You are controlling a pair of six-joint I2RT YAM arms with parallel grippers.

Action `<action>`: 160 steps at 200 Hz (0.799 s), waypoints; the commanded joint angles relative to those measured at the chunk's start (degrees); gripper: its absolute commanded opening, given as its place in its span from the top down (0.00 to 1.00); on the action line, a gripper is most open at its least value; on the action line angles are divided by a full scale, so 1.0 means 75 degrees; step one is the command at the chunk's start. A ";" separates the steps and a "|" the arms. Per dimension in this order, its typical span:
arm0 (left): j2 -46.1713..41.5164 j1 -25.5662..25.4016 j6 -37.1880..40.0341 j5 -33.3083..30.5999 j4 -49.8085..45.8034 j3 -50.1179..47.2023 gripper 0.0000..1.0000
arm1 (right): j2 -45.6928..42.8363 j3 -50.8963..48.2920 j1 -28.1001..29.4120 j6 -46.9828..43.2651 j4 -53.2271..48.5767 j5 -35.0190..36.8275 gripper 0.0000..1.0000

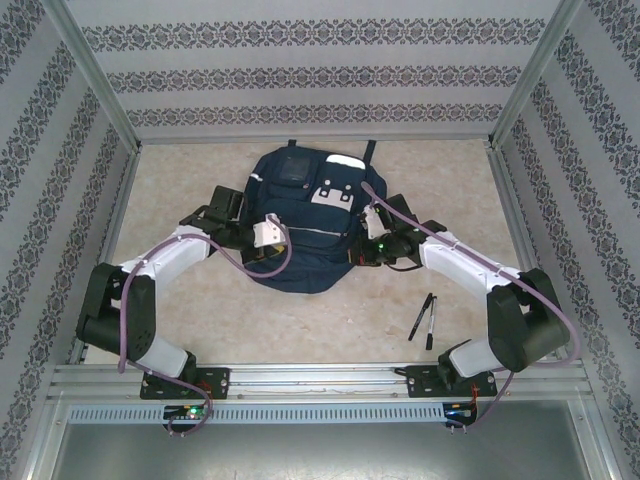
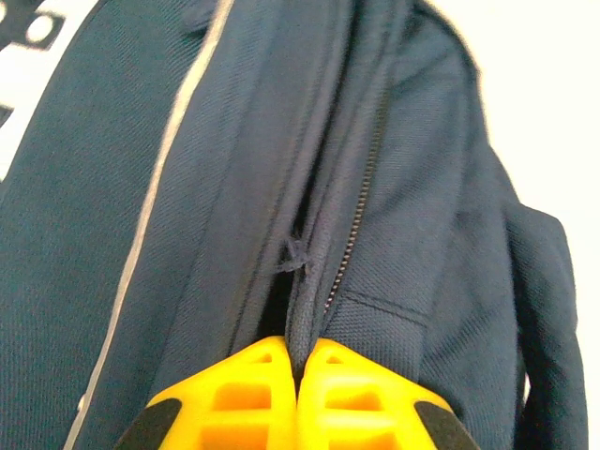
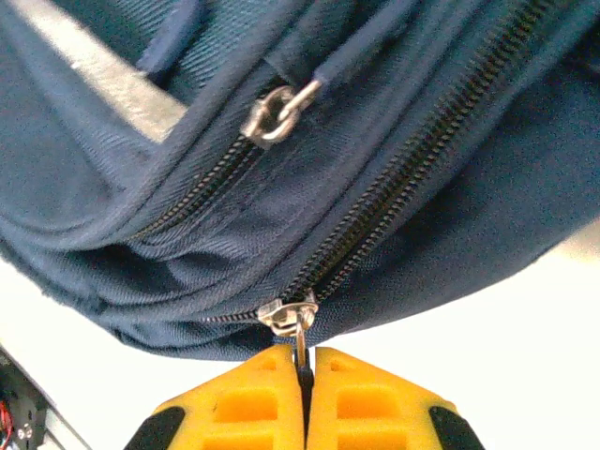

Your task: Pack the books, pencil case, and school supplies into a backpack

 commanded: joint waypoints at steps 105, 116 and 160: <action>-0.0277 -0.1183 -0.0320 0.0165 0.1222 -0.0603 0.36 | 0.0351 0.0313 0.0825 0.0936 0.0328 -0.1248 1.00; -0.0137 -0.1337 -0.0364 -0.0069 0.1469 -0.0603 0.36 | 0.0340 0.0319 0.0846 0.0982 0.0362 -0.1299 1.00; 0.0308 -0.1782 -0.0198 -0.0698 0.1928 -0.0536 0.50 | 0.0269 0.0309 0.0966 0.1128 0.0435 -0.1385 1.00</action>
